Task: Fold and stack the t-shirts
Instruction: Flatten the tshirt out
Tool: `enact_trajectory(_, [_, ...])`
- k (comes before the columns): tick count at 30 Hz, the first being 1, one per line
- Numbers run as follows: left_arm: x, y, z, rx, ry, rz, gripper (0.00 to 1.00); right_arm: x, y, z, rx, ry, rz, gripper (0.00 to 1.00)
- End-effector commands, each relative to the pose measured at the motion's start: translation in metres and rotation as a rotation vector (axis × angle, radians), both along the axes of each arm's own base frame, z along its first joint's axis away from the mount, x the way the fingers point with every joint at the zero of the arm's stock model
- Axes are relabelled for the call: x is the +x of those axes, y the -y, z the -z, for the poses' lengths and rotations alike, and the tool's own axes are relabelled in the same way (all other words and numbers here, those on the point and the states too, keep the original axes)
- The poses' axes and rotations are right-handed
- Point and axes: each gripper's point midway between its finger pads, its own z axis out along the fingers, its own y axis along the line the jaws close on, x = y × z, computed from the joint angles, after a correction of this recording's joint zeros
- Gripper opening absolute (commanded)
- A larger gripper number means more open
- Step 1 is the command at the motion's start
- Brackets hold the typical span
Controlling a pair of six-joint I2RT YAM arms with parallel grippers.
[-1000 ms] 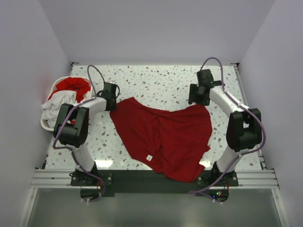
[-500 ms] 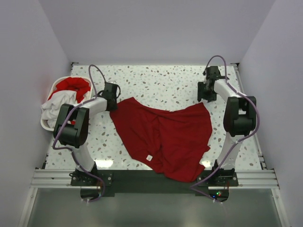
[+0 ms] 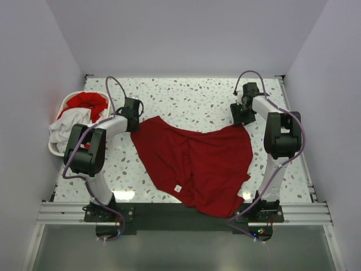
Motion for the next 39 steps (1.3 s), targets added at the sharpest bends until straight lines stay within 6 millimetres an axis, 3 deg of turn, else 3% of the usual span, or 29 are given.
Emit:
enact_trajectory(1, [0.018,0.003,-0.03,-0.003,0.087,0.005,0.0,0.002,-0.006,0.006,0.019,-0.004,-0.077,0.58])
enact_trajectory(6, [0.019,0.004,-0.029,-0.005,0.086,0.007,0.0,-0.01,-0.013,0.025,0.055,-0.045,-0.084,0.53])
enact_trajectory(9, [0.018,0.005,-0.027,-0.005,0.081,0.01,0.0,-0.015,-0.011,0.033,0.048,-0.071,-0.085,0.42])
enact_trajectory(16, [0.019,0.006,-0.031,-0.005,0.098,0.019,0.0,-0.012,-0.02,0.029,0.098,-0.047,-0.083,0.0])
enact_trajectory(18, [0.024,0.001,-0.048,0.003,0.151,0.003,0.0,-0.002,-0.027,0.015,0.138,-0.014,-0.059,0.0])
enact_trajectory(20, [0.033,-0.003,-0.066,-0.001,0.205,-0.004,0.0,0.011,-0.034,-0.013,0.178,0.052,-0.047,0.0])
enact_trajectory(22, [0.05,-0.007,-0.104,-0.004,0.289,-0.02,0.0,0.032,-0.036,-0.053,0.193,0.142,-0.008,0.0])
enact_trajectory(23, [0.068,-0.006,-0.138,-0.004,0.357,-0.015,0.0,0.04,-0.034,-0.082,0.188,0.209,0.004,0.0])
enact_trajectory(25, [0.077,-0.01,-0.173,0.03,0.392,-0.023,0.0,0.059,-0.031,-0.134,0.181,0.324,0.027,0.0])
enact_trajectory(26, [0.088,-0.012,-0.213,0.044,0.457,-0.023,0.0,0.066,-0.026,-0.177,0.159,0.407,0.038,0.0])
enact_trajectory(28, [0.094,-0.013,-0.26,0.052,0.538,-0.02,0.0,0.07,-0.02,-0.218,0.151,0.484,0.077,0.0])
enact_trajectory(29, [0.097,-0.013,-0.303,0.056,0.611,-0.014,0.0,0.069,-0.017,-0.259,0.144,0.557,0.09,0.0])
enact_trajectory(31, [0.093,-0.015,-0.351,0.059,0.699,-0.007,0.0,0.063,-0.014,-0.301,0.143,0.635,0.101,0.0])
enact_trajectory(32, [0.084,-0.015,-0.392,0.042,0.784,-0.003,0.0,0.053,-0.013,-0.34,0.15,0.712,0.099,0.0])
enact_trajectory(35, [0.062,-0.018,-0.454,0.034,0.921,0.016,0.0,0.03,-0.01,-0.394,0.16,0.83,0.102,0.0])
enact_trajectory(36, [0.043,-0.021,-0.479,0.032,0.981,0.016,0.0,0.012,-0.009,-0.42,0.163,0.893,0.097,0.0])
enact_trajectory(38, [0.021,-0.024,-0.509,0.039,1.056,0.032,0.0,-0.008,-0.008,-0.44,0.163,0.949,0.096,0.0])
enact_trajectory(39, [-0.003,-0.029,-0.532,0.029,1.118,0.026,0.0,-0.034,-0.007,-0.467,0.166,1.019,0.086,0.0])
